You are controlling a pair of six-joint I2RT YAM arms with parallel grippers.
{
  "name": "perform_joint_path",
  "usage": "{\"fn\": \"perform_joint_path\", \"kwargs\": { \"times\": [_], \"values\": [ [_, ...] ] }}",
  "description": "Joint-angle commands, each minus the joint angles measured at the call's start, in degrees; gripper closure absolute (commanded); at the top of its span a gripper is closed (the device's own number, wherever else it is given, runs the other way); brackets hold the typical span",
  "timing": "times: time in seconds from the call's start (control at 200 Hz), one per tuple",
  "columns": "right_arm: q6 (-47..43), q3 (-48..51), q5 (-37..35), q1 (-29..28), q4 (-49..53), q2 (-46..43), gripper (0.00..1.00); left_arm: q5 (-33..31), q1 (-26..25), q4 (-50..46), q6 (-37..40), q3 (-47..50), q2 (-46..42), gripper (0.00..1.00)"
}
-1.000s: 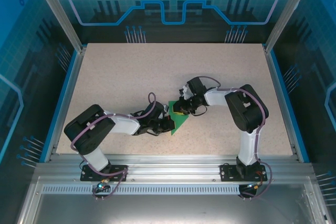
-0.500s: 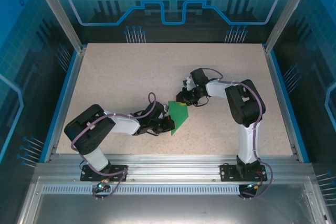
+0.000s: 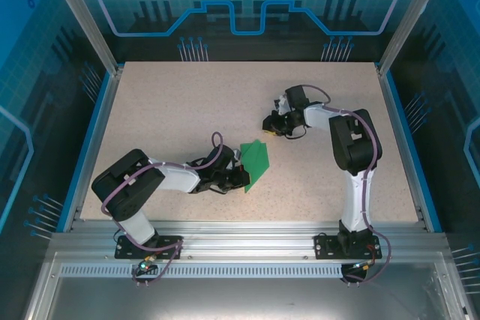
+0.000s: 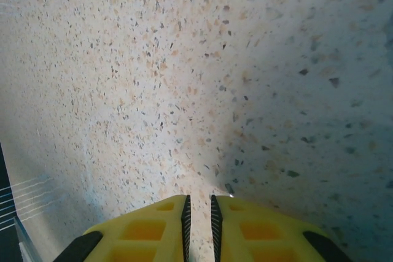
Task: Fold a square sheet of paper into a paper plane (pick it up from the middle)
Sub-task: Fourth fold the wing at the center of the table.
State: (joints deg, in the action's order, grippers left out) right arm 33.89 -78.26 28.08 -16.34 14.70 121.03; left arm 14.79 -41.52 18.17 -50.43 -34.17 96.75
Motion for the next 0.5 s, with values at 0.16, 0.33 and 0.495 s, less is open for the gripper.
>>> {"fn": "perform_joint_path", "kwargs": {
  "times": [0.16,0.33,0.495],
  "values": [
    [-2.9,6.9,1.0,-4.3,2.8,-12.8,0.80,-4.4,0.0,-16.7,3.4,3.3,2.7,0.92],
    [0.4,13.8,0.7,-10.0,-2.2,-16.0,0.80,-4.1,0.0,-16.4,3.3,2.5,2.7,0.92],
    [3.2,17.3,-0.1,-13.3,-6.3,-13.1,0.81,-3.9,0.0,-16.6,3.5,1.9,2.6,0.91]
  ]
}}
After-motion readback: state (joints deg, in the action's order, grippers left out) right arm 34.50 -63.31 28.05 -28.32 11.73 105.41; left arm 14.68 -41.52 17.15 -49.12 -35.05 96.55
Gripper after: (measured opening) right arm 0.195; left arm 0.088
